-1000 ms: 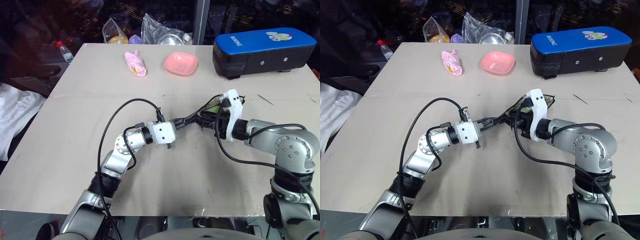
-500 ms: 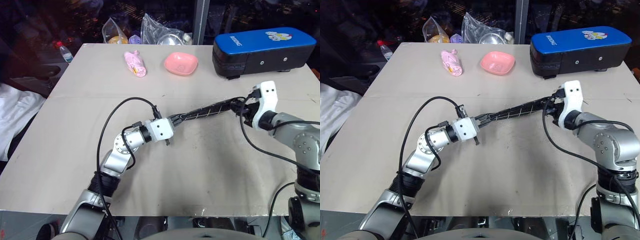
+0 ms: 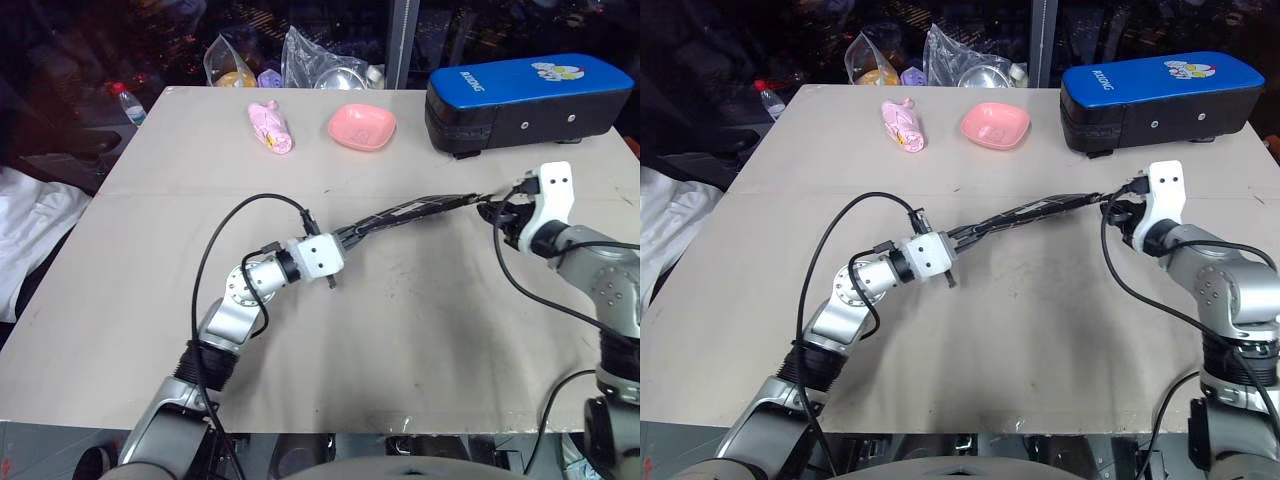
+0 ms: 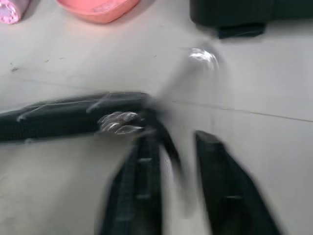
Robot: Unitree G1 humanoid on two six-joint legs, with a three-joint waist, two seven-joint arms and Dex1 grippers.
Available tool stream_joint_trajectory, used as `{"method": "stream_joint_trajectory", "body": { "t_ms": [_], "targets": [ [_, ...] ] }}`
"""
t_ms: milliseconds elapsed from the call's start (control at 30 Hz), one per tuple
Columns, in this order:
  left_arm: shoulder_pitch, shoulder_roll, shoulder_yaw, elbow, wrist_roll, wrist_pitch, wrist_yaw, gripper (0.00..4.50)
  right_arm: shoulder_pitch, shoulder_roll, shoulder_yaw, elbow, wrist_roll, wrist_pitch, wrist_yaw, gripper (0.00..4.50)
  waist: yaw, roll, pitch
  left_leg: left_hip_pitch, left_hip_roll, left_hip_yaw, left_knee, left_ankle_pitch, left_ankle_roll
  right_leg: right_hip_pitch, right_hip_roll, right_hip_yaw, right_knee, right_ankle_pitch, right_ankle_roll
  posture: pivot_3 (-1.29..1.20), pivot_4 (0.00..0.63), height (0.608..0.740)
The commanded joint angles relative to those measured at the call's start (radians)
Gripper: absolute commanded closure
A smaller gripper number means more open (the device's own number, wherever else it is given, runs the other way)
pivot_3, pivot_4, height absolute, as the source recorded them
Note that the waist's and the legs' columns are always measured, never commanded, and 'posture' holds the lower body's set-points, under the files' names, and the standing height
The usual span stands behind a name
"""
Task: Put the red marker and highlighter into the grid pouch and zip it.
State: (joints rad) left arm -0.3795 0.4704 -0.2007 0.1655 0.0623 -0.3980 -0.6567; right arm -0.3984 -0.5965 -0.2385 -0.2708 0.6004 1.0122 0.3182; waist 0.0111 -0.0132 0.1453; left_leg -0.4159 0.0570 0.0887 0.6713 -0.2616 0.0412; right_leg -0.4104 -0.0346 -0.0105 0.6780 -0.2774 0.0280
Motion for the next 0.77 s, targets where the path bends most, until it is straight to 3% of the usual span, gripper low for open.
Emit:
{"method": "stream_joint_trajectory", "body": {
  "t_ms": [33,133,167,233,467,767],
  "targets": [
    [0.026,0.023,0.025,-0.013,-0.029,0.014,-0.020,2.66,0.081,-0.069,0.030,-0.088,-0.020,-0.104,0.129,1.51,0.000,0.000,0.000,0.000,0.000,0.000,0.000,0.000,0.000,0.000,0.000,0.000,0.000,0.000,0.000,0.00,0.150,0.737],
    [0.058,0.032,0.052,-0.012,-0.040,0.045,-0.006,1.34,0.167,-0.120,0.064,-0.096,-0.088,-0.242,0.217,0.15,0.000,0.000,0.000,0.000,0.000,0.000,0.000,0.000,0.000,0.000,0.000,0.000,-0.001,0.000,0.000,0.00,0.150,0.737],
    [0.086,0.026,0.070,-0.039,-0.101,0.100,-0.027,0.63,0.198,-0.126,0.060,-0.086,-0.102,-0.308,0.257,0.00,0.000,0.000,0.000,0.000,0.000,0.000,0.000,0.000,0.000,0.000,0.000,0.000,0.000,0.000,0.000,0.00,0.150,0.737],
    [0.199,0.036,0.121,-0.152,-0.293,0.293,-0.091,0.08,0.302,-0.140,0.038,-0.048,-0.141,-0.514,0.388,0.00,-0.003,0.000,0.000,0.000,0.000,0.000,0.000,0.000,0.000,0.000,0.000,0.000,0.000,0.000,0.000,0.00,0.150,0.737],
    [0.427,0.121,0.187,-0.434,-0.481,0.588,-0.140,0.08,0.422,-0.149,-0.025,0.110,-0.139,-0.771,0.598,0.00,-0.018,0.000,0.001,0.002,0.000,-0.002,0.000,0.000,0.000,0.001,-0.001,0.002,0.001,-0.001,0.002,0.00,0.150,0.737],
    [0.494,0.128,0.181,-0.511,-0.419,0.615,-0.106,0.08,0.430,-0.159,-0.062,0.386,-0.111,-0.998,0.863,0.00,-0.017,0.000,0.001,0.010,0.000,-0.001,-0.001,0.001,-0.001,0.008,0.000,0.004,0.000,-0.001,0.001,0.00,0.150,0.737]
  ]
}}
